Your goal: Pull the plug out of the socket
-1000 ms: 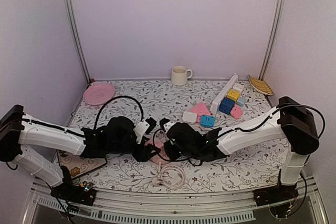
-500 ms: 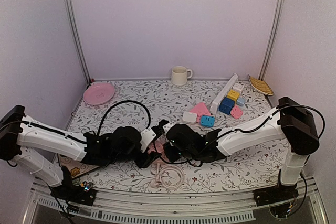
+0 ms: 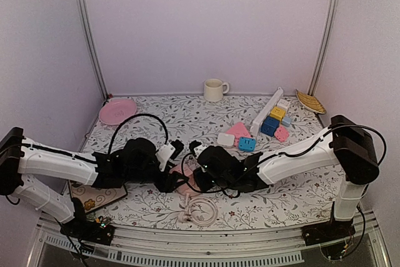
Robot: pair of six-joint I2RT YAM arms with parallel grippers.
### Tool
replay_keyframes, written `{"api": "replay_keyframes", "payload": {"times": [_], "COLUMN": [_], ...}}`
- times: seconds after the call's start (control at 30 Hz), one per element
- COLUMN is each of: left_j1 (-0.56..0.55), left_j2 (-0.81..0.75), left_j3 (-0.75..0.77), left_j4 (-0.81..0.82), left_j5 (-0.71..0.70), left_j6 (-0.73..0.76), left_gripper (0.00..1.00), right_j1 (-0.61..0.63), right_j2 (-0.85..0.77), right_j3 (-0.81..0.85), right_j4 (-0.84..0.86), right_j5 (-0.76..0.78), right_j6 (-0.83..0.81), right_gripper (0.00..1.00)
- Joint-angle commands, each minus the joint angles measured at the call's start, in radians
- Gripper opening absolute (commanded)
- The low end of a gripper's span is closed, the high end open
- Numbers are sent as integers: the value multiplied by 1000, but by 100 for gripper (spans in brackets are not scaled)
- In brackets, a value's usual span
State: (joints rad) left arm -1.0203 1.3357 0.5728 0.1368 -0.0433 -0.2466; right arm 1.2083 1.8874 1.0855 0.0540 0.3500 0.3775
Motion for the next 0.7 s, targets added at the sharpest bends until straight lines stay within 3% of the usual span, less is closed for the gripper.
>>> {"api": "replay_keyframes", "payload": {"times": [0.0, 0.27, 0.43, 0.67], "left_j1": [2, -222, -239, 26], "left_j2": [-27, 53, 61, -29], "left_j3": [74, 116, 121, 45], "left_j4": [193, 167, 167, 250], "left_j5": [129, -134, -195, 151], "left_j6": [-39, 125, 128, -100], "left_gripper": [29, 30, 31, 34], "right_j1": [-19, -44, -45, -45], "right_j2": [54, 37, 38, 53], "right_j3": [-25, -25, -26, -29], "right_j4": [-144, -141, -145, -156], "right_j5": [31, -17, -9, 4], "right_j6": [-5, 13, 12, 19], "right_gripper": [2, 2, 2, 2]}}
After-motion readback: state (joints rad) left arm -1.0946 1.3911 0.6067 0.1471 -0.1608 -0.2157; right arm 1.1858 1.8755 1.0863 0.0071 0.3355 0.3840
